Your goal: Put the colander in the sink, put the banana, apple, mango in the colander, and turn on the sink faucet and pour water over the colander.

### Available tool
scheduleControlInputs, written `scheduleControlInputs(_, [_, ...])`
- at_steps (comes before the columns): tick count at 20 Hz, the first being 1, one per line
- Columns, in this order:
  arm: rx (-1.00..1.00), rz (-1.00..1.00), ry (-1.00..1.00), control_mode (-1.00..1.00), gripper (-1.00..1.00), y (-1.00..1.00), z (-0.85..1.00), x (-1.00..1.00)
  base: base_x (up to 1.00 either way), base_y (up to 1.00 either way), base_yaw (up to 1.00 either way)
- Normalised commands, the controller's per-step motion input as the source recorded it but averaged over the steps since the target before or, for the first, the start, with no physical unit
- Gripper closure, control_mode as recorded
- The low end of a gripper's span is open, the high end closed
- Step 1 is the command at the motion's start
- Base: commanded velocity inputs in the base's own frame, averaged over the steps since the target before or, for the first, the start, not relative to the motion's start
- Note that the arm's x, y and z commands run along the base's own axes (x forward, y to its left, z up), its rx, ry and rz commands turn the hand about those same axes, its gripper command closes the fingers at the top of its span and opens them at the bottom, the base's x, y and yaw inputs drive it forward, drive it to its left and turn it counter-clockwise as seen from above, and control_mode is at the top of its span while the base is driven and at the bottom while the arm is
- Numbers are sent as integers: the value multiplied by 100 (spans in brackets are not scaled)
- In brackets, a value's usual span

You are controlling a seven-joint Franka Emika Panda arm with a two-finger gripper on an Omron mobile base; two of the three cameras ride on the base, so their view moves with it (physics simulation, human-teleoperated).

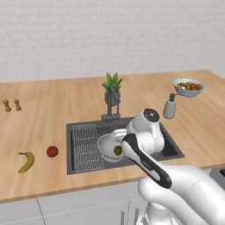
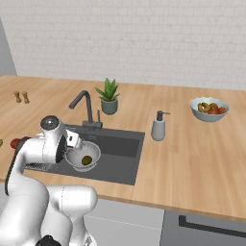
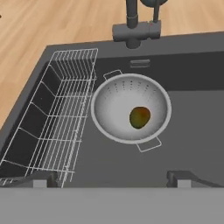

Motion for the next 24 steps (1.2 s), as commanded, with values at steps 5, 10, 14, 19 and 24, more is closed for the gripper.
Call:
scheduleControlInputs(5, [0,-3,3,-100,-100,1,96,-65,0,0,0])
scheduleControlInputs(10, [0,-2,5,-100,-100,17,78,-34,0,0,0])
scheduleControlInputs(14, [0,0,4,-100,-100,36,60,-5,0,0,0])
scheduleControlInputs(19, [0,0,7,-100,-100,47,56,0,0,0,0])
scheduleControlInputs(24, [0,0,3,-100,-100,47,30,0,0,0,0])
